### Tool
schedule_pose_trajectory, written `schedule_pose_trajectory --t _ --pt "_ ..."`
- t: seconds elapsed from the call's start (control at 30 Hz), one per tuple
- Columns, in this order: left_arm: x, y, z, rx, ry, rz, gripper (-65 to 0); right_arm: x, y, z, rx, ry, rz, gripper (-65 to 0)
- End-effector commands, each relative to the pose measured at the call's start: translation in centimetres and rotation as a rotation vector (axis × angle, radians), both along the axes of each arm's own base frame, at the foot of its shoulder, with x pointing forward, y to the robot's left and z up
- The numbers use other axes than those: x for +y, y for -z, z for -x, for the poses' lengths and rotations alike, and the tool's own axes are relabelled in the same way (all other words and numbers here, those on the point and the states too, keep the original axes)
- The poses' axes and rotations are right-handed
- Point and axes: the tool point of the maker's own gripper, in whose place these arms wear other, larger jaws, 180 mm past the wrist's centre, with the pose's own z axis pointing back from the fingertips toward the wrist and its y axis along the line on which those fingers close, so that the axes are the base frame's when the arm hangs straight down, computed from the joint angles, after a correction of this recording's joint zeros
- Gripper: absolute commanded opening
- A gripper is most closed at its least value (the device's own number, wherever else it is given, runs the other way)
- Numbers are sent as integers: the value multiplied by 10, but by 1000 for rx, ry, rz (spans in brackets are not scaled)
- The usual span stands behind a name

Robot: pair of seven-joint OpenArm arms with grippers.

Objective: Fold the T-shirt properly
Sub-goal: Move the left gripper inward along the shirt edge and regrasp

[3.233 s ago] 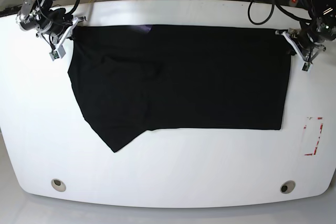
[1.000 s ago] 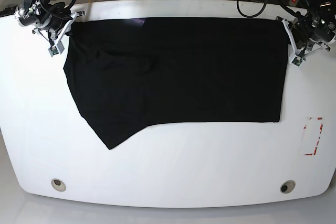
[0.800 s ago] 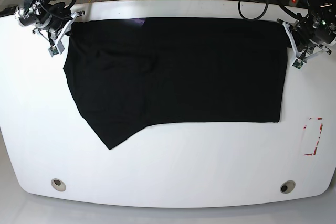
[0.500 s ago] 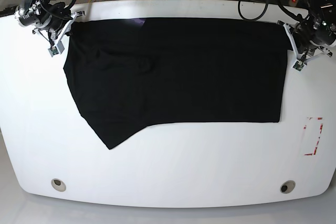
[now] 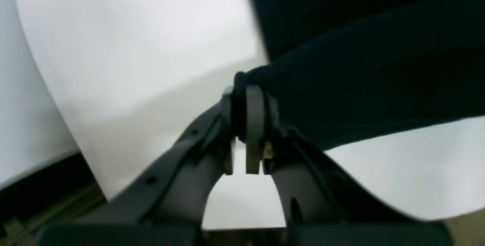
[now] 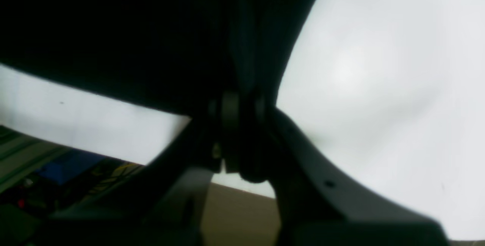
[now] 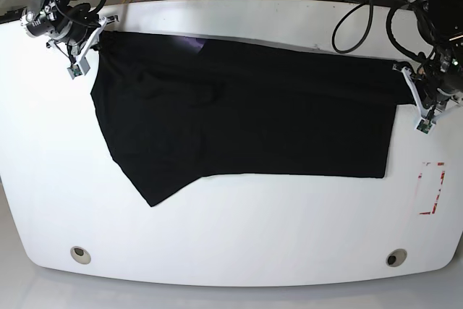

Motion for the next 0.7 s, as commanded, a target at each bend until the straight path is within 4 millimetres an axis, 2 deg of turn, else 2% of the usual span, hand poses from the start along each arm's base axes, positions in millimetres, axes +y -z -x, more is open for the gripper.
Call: schedule_pose_trajectory --t 0.0,0.17,0.37,0.47,0.57,0.67 --pt "8 -1 -13 -12 -5 -13 -629 -6 -8 -5 -26 -4 22 -612" --pt "2 27 -28 9 21 42 -628 -1 -7 -9 -35 3 12 -612" --pt "3 52 -35 32 -2 122 -615 -1 -8 -12 -42 4 12 -612" --pt "6 66 -38 77 -1 139 -535 -1 -9 -14 -48 4 12 -612" --pt "7 81 -40 108 7 166 -412 -1 -10 -17 -55 5 11 -612" --pt "14 79 -44 91 3 173 -287 -2 -10 -17 -55 4 14 -610"
